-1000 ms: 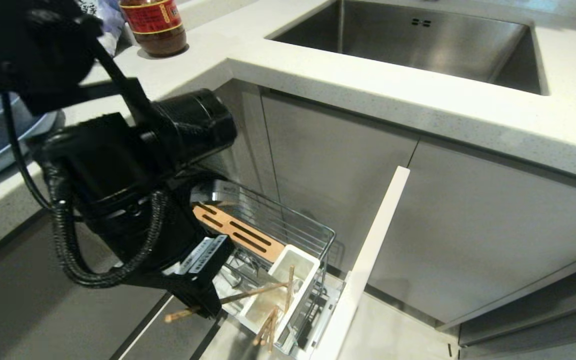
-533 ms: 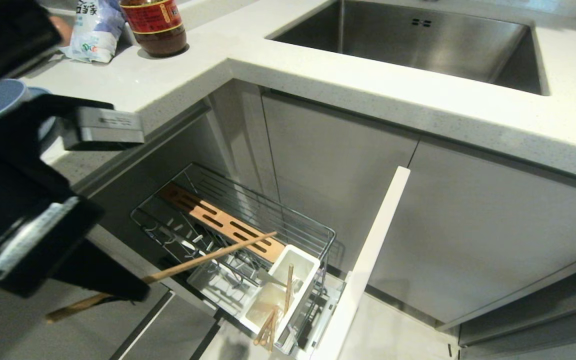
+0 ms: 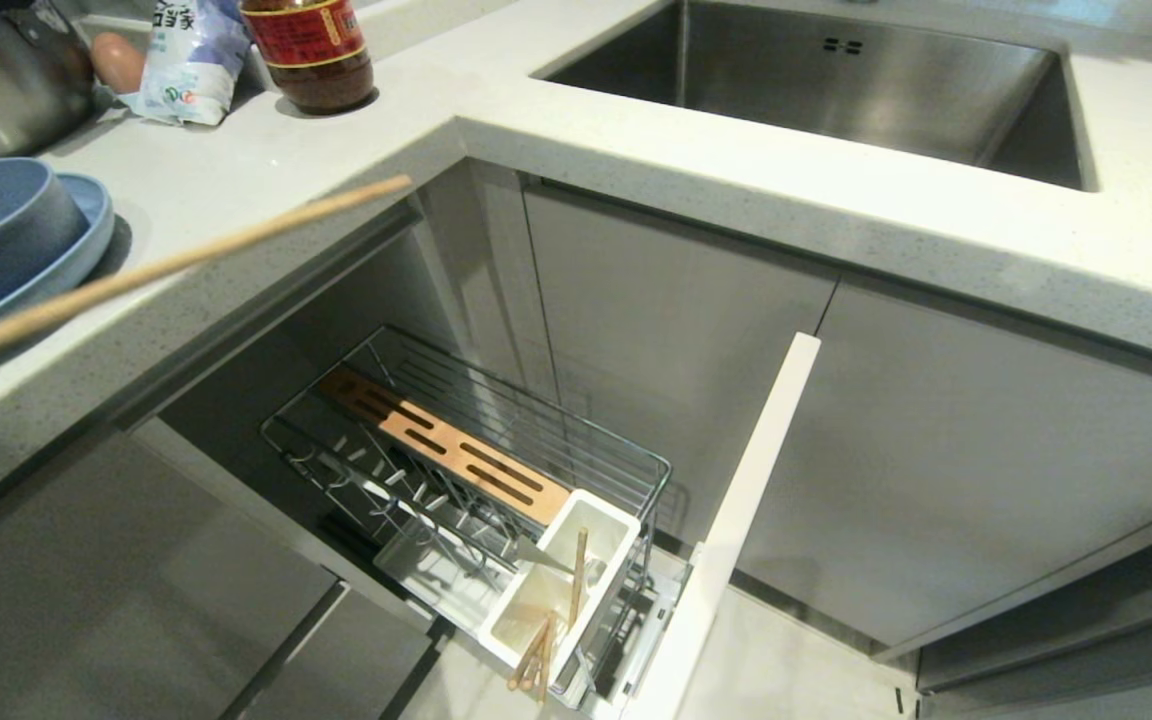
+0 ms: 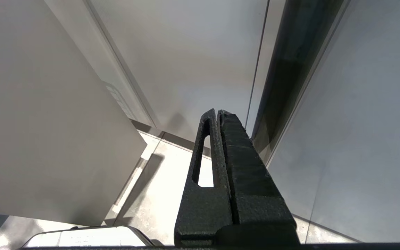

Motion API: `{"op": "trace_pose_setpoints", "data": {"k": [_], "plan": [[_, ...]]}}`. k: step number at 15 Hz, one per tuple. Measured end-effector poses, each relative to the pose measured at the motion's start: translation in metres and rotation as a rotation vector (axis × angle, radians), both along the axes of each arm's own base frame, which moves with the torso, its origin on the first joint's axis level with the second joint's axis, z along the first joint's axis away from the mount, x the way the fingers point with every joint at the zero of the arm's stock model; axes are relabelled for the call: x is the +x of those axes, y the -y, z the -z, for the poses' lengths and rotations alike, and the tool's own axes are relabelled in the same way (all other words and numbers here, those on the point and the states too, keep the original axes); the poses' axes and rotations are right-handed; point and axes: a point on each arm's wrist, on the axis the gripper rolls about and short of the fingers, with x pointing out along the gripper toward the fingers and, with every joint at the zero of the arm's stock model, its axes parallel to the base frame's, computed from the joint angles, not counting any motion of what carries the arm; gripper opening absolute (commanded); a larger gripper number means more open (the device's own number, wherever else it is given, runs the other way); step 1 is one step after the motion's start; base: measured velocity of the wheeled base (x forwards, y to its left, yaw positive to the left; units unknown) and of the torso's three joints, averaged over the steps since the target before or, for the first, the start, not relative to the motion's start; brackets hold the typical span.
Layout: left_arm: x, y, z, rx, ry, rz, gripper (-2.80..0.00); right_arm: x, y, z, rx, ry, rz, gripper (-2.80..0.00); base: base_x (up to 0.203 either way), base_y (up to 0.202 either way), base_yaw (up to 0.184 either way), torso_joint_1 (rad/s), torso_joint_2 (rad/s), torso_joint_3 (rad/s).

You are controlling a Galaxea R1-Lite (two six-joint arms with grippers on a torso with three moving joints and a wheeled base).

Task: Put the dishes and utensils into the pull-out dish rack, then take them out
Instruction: Take the chopsticks out of the cupboard

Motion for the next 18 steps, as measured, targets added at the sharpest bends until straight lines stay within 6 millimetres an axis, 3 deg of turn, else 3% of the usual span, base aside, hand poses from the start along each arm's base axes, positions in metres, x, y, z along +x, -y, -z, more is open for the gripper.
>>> {"op": "trace_pose_setpoints", "data": {"k": [5, 10, 13, 16, 18], "plan": [[-0.042, -0.036, -0.026, -0.201, 0.334, -0.338, -2.80, 0.000, 0.000, 0.000, 0.000, 0.000, 0.000, -2.80, 0.000, 0.000, 0.000, 0.000, 0.00, 0.000], [-0.070, -0.032, -0.029, -0.118, 0.521, -0.867, -2.80, 0.000, 0.000, 0.000, 0.000, 0.000, 0.000, -2.80, 0.000, 0.000, 0.000, 0.000, 0.00, 0.000], [-0.053, -0.036, -0.010, 0.086, 0.429, -1.115, -2.80, 0.000, 0.000, 0.000, 0.000, 0.000, 0.000, -2.80, 0.000, 0.000, 0.000, 0.000, 0.00, 0.000], [-0.035, -0.043, 0.011, 0.232, 0.213, -1.138, -2.80, 0.000, 0.000, 0.000, 0.000, 0.000, 0.000, -2.80, 0.000, 0.000, 0.000, 0.000, 0.00, 0.000], [-0.022, -0.048, 0.015, 0.263, 0.154, -1.131, -2.80, 0.000, 0.000, 0.000, 0.000, 0.000, 0.000, -2.80, 0.000, 0.000, 0.000, 0.000, 0.00, 0.000]]}}
